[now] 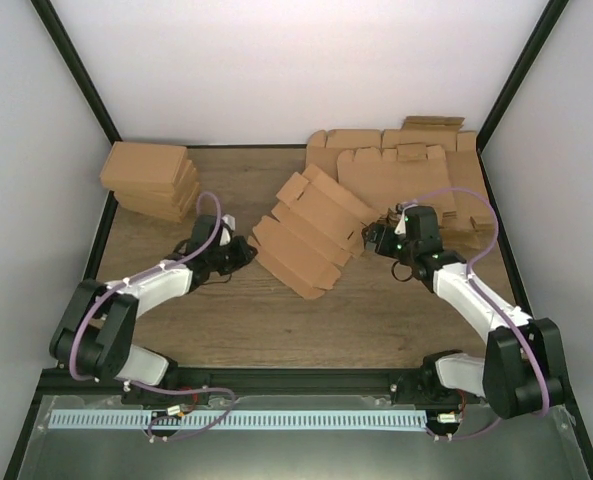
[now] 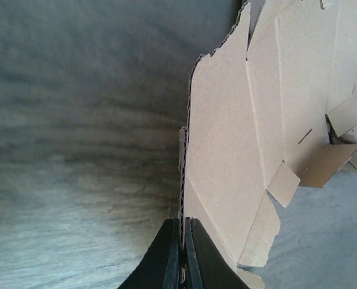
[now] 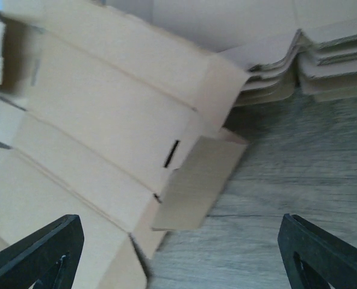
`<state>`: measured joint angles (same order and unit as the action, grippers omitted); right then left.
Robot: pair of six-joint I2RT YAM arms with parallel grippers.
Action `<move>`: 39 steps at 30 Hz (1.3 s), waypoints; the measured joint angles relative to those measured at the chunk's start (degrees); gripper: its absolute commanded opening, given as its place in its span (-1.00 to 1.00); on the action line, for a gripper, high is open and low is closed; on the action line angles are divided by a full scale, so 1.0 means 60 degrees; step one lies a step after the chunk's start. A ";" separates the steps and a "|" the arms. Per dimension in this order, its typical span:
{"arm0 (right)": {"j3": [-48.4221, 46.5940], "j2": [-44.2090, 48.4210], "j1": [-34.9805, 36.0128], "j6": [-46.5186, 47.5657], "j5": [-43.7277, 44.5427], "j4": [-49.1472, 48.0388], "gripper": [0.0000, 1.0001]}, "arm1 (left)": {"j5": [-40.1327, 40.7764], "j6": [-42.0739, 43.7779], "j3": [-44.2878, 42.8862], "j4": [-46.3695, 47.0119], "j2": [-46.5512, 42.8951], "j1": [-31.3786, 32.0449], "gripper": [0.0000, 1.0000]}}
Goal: Fold the paper box
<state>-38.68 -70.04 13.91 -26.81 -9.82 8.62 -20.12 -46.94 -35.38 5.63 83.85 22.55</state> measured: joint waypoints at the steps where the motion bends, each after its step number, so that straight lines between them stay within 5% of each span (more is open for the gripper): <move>1: 0.0015 0.0062 -0.0124 0.0015 0.0047 0.0022 0.83 | 0.0197 0.0233 -0.0211 -0.0404 -0.0171 -0.0007 -0.93; 10: -0.0426 -0.0568 -0.0299 0.0310 -0.0375 0.0237 0.88 | 0.0845 0.2211 -0.0994 -0.3523 -0.1650 -0.0025 -0.92; 18: -0.1468 -0.1698 -0.0277 0.1351 -0.2568 0.0022 0.80 | 0.0565 0.3096 -0.1399 -0.5016 -0.2896 0.0000 -0.87; 22: -0.2273 -0.2597 -0.0011 0.1461 -0.2940 0.0055 0.93 | 0.0721 0.3166 -0.1337 -0.5424 -0.3155 0.0000 -0.86; 27: -0.2583 -0.2863 0.1541 0.0867 -0.1086 0.0790 0.99 | 0.0965 0.2510 -0.0510 -0.5162 -0.3799 0.0000 -0.86; 31: -0.2473 -0.3155 0.2623 0.0033 0.0430 0.1300 0.72 | 0.0925 0.1643 0.0492 -0.4532 -0.4302 0.0004 -0.87; 39: -0.1326 -0.2991 0.2841 -0.1362 0.2106 0.1661 0.42 | 0.1461 0.0874 0.1191 -0.4080 -0.4929 0.0026 -0.86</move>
<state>-46.63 -87.99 30.96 -34.98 2.81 18.59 -11.35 -41.69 -28.23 -18.85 54.28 22.70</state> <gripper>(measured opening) 0.761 0.068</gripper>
